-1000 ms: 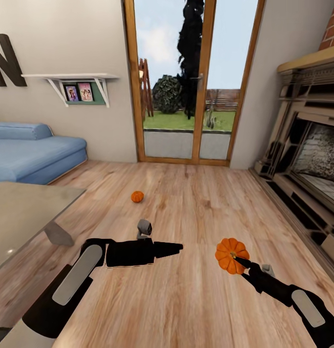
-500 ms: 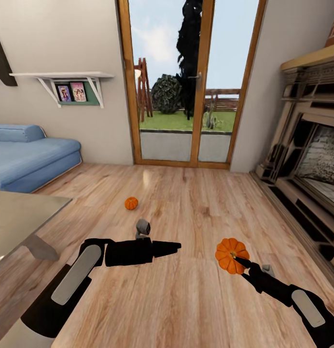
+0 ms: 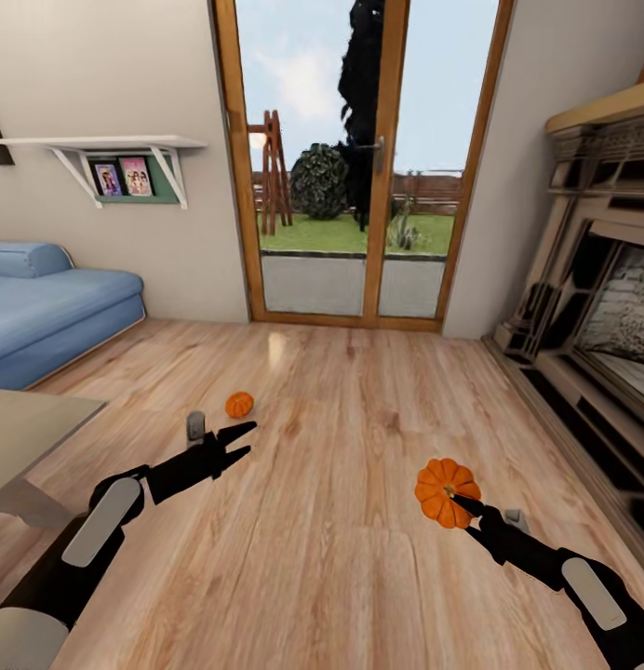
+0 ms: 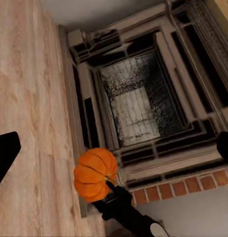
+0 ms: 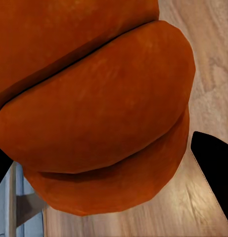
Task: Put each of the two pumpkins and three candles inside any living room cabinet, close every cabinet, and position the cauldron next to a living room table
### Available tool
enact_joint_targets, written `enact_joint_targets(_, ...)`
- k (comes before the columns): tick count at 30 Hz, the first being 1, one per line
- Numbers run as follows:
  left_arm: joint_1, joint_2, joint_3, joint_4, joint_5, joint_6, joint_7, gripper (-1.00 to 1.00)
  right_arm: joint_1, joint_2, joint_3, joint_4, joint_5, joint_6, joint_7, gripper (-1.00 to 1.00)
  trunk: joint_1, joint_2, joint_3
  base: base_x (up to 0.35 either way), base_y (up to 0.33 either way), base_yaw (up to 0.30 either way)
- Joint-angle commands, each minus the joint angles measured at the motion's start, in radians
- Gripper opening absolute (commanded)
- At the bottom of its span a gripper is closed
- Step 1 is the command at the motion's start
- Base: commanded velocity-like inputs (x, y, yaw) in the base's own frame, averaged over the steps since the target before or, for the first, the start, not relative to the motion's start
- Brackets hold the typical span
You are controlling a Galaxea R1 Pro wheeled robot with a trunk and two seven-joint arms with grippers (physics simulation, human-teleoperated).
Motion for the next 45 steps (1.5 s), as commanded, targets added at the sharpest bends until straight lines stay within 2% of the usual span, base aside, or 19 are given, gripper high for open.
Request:
enact_joint_targets(1, -0.001, 0.0, 0.002, 0.017, 0.004, -0.013, -0.001, 1.0, -0.001, 0.0, -0.004, 0.0, -0.016, 0.012, -0.002, -1.0, 0.0, 0.0, -0.001, 0.299, -0.165, 0.0)
enact_joint_targets(5, -0.001, -0.003, 0.012, 0.08, 0.005, -0.099, 0.017, 1.0, -0.001, 0.001, -0.004, 0.0, -0.016, 0.011, -0.004, -1.0, 0.0, 0.0, -0.001, 0.299, -0.168, 0.0)
enact_joint_targets(8, -0.001, -0.006, 0.014, 0.1, 0.006, -0.145, 0.084, 1.0, -0.001, 0.001, -0.004, 0.0, -0.016, 0.01, -0.005, -1.0, 0.0, 0.0, -0.001, 0.296, -0.17, 0.0)
enact_joint_targets(11, -0.001, -0.008, 0.015, 0.113, 0.006, -0.188, 0.215, 1.0, -0.001, 0.001, -0.004, 0.0, -0.016, 0.009, -0.007, -1.0, 0.0, 0.0, -0.001, 0.292, -0.17, 0.0)
enact_joint_targets(13, -0.002, -0.009, 0.016, 0.12, 0.007, -0.199, 0.275, 1.0, -0.001, 0.001, -0.003, 0.0, -0.016, 0.009, -0.008, -1.0, 0.0, 0.0, -0.001, 0.291, -0.169, 0.01)
enact_joint_targets(17, -0.002, -0.01, 0.017, 0.13, 0.008, -0.209, 0.331, 1.0, -0.001, 0.001, -0.003, 0.0, -0.016, 0.009, -0.008, -1.0, 0.0, 0.0, -0.001, 0.29, -0.167, 0.127)
enact_joint_targets(34, -0.002, -0.009, 0.02, 0.134, 0.013, -0.212, 0.346, 1.0, -0.001, 0.004, -0.002, 0.0, -0.016, 0.01, -0.008, -1.0, 0.0, 0.0, -0.001, 0.299, -0.139, 0.276)
enact_joint_targets(45, -0.002, -0.009, 0.02, 0.134, 0.013, -0.212, 0.345, 1.0, -0.001, 0.004, 0.003, 0.0, -0.016, 0.009, -0.003, -1.0, 0.0, 0.0, -0.001, 0.308, -0.112, 0.048)
